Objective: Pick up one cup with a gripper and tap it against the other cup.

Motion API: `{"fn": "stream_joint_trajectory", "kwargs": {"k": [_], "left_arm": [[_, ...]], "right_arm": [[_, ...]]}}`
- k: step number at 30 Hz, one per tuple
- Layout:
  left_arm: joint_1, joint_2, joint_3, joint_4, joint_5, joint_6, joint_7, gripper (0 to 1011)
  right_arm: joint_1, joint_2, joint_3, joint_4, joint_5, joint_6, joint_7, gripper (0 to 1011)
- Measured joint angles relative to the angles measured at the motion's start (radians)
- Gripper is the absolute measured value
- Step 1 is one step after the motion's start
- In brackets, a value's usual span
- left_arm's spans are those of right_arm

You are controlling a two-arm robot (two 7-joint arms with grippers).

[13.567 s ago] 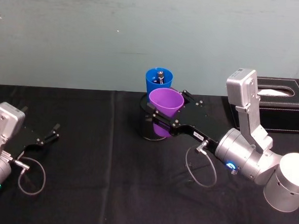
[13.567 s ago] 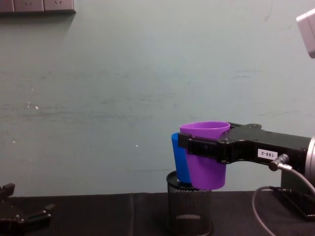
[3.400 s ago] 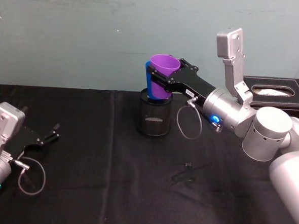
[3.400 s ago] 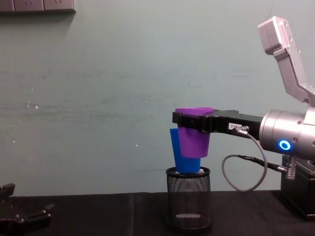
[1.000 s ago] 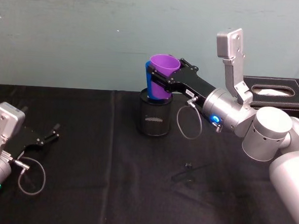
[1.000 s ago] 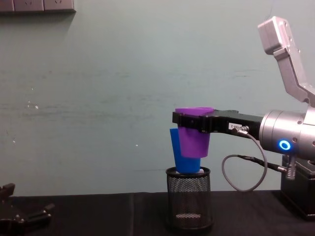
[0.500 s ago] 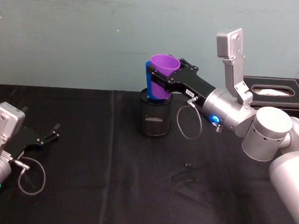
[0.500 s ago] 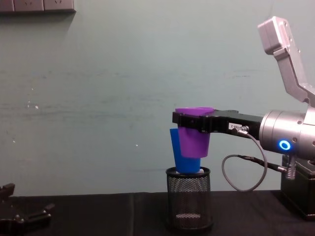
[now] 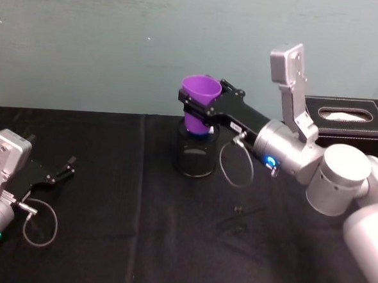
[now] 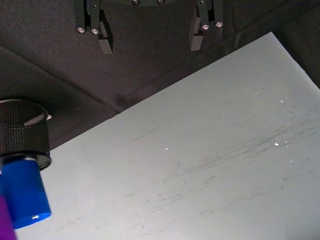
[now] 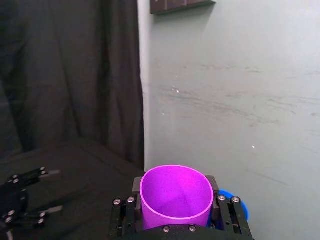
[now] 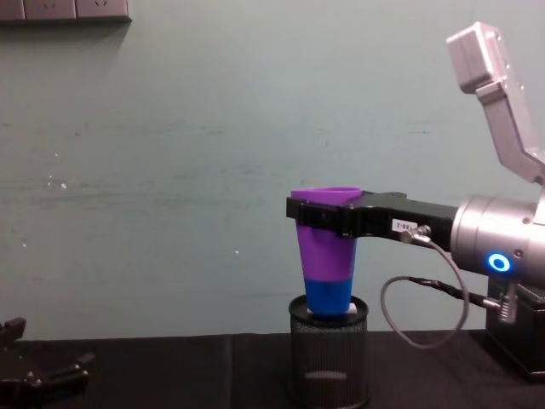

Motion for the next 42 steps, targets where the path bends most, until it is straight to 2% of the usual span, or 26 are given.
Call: {"fn": "stream_joint_trajectory", "kwargs": {"k": [6, 12, 19, 25, 29, 42], "left_arm": [[0.000, 0.000, 0.000, 0.000, 0.000, 0.000, 0.000, 1000], [0.000, 0.000, 0.000, 0.000, 0.000, 0.000, 0.000, 1000], [0.000, 0.000, 0.000, 0.000, 0.000, 0.000, 0.000, 1000], [0.000, 0.000, 0.000, 0.000, 0.000, 0.000, 0.000, 1000], [0.000, 0.000, 0.000, 0.000, 0.000, 0.000, 0.000, 1000], [0.000, 0.000, 0.000, 0.000, 0.000, 0.000, 0.000, 1000]], "right_arm": [[-0.083, 0.043, -0.001, -0.116, -0.002, -0.003, -0.015, 741], [-0.167, 0.076, -0.003, -0.202, -0.011, -0.020, -0.034, 741], [-0.255, 0.096, -0.002, -0.243, -0.036, -0.063, -0.060, 741], [-0.306, 0.092, 0.007, -0.225, -0.056, -0.113, -0.077, 741], [-0.337, 0.075, 0.015, -0.185, -0.071, -0.157, -0.086, 741], [-0.367, 0.026, 0.039, -0.086, -0.101, -0.236, -0.094, 741]]}}
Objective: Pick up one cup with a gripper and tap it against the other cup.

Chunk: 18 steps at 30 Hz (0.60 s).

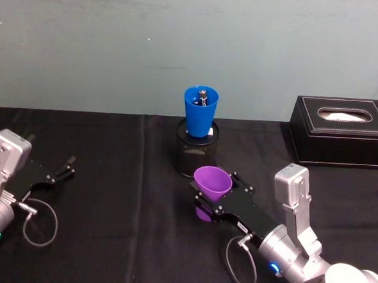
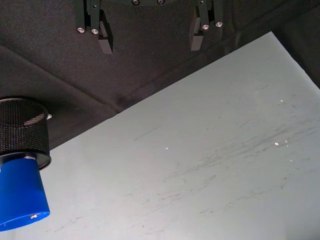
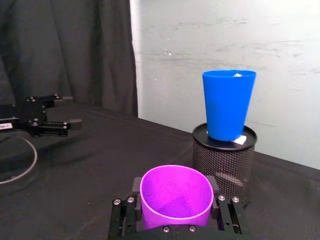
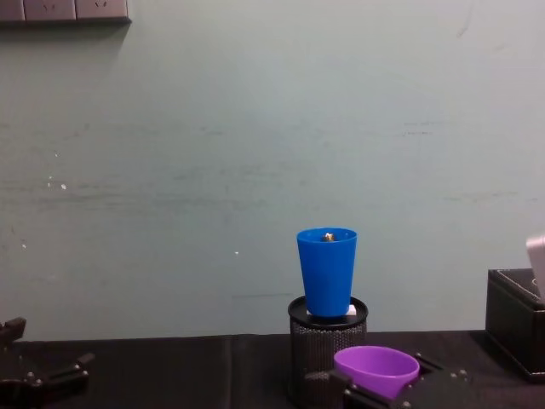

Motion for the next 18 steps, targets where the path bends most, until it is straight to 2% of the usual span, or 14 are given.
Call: {"fn": "stream_joint_trajectory", "kwargs": {"k": [11, 18], "left_arm": [[0.000, 0.000, 0.000, 0.000, 0.000, 0.000, 0.000, 1000], [0.000, 0.000, 0.000, 0.000, 0.000, 0.000, 0.000, 1000]], "right_arm": [[-0.006, -0.031, 0.026, 0.053, -0.019, -0.032, -0.005, 741], [-0.004, -0.041, 0.030, 0.070, -0.035, -0.042, 0.002, 741]]}}
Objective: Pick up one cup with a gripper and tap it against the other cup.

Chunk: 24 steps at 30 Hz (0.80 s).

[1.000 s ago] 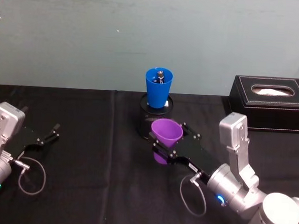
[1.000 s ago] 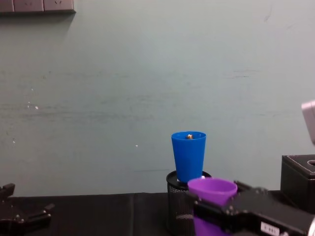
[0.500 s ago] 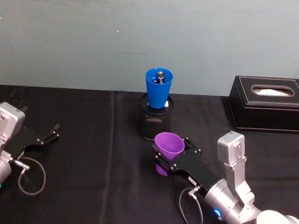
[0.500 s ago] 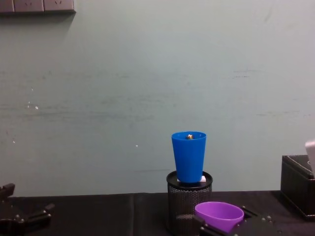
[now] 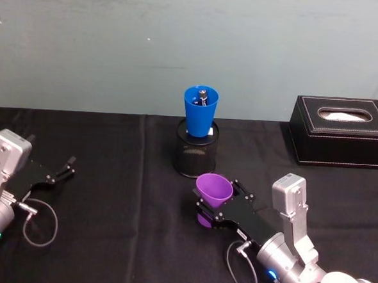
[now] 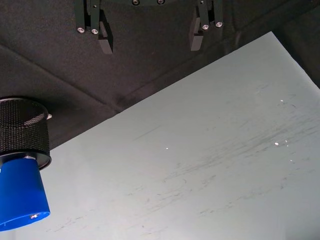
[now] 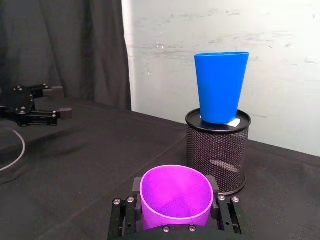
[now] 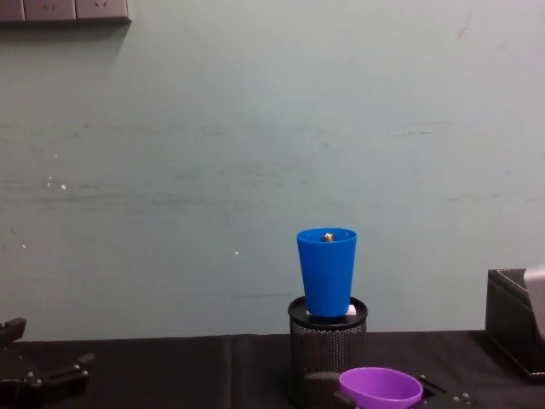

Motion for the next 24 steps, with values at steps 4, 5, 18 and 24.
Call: {"fn": "stream_joint_trajectory", "kwargs": {"k": [4, 5, 18, 24], "left_arm": [[0.000, 0.000, 0.000, 0.000, 0.000, 0.000, 0.000, 1000], [0.000, 0.000, 0.000, 0.000, 0.000, 0.000, 0.000, 1000], [0.000, 0.000, 0.000, 0.000, 0.000, 0.000, 0.000, 1000], [0.000, 0.000, 0.000, 0.000, 0.000, 0.000, 0.000, 1000]], "right_arm": [[0.004, -0.002, -0.001, 0.009, -0.021, -0.008, 0.000, 741], [0.004, -0.002, -0.001, 0.009, -0.021, -0.008, 0.000, 741], [0.004, -0.002, -0.001, 0.008, -0.016, -0.007, 0.003, 856], [0.004, -0.002, -0.001, 0.007, -0.014, -0.007, 0.004, 1002]]}}
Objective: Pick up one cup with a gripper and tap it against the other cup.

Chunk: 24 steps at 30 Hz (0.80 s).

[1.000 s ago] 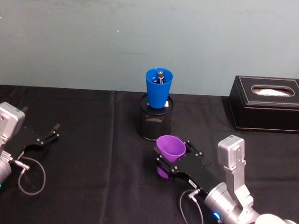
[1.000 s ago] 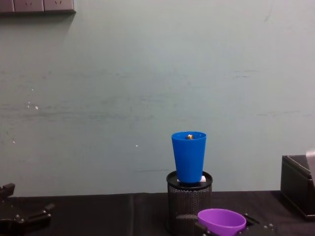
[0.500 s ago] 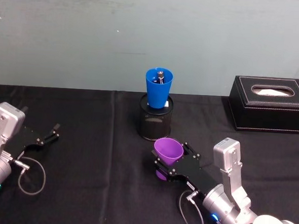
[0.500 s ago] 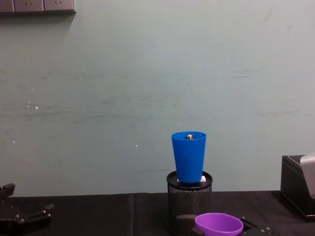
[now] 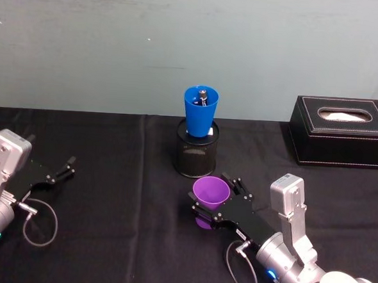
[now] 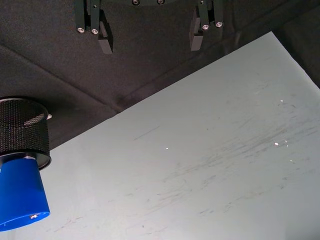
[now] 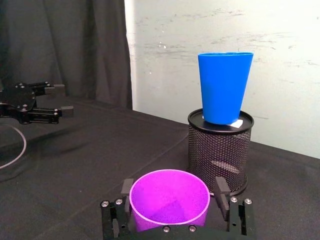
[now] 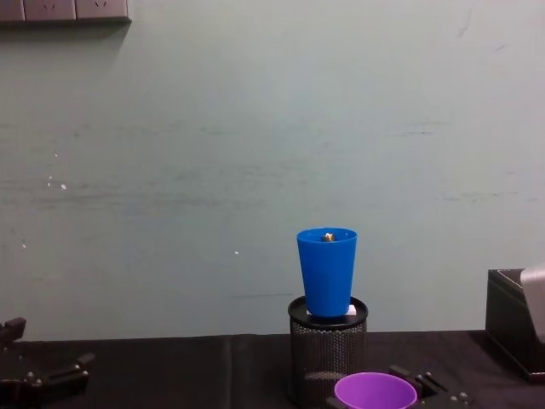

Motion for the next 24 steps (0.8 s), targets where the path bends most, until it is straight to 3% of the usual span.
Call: {"fn": "stream_joint_trajectory", "kwargs": {"k": [17, 24], "left_arm": [[0.000, 0.000, 0.000, 0.000, 0.000, 0.000, 0.000, 1000], [0.000, 0.000, 0.000, 0.000, 0.000, 0.000, 0.000, 1000]], "right_arm": [[-0.026, 0.017, 0.023, -0.172, -0.004, 0.014, 0.003, 1003], [-0.054, 0.024, 0.058, -0.246, 0.007, 0.014, -0.031, 1003]]}}
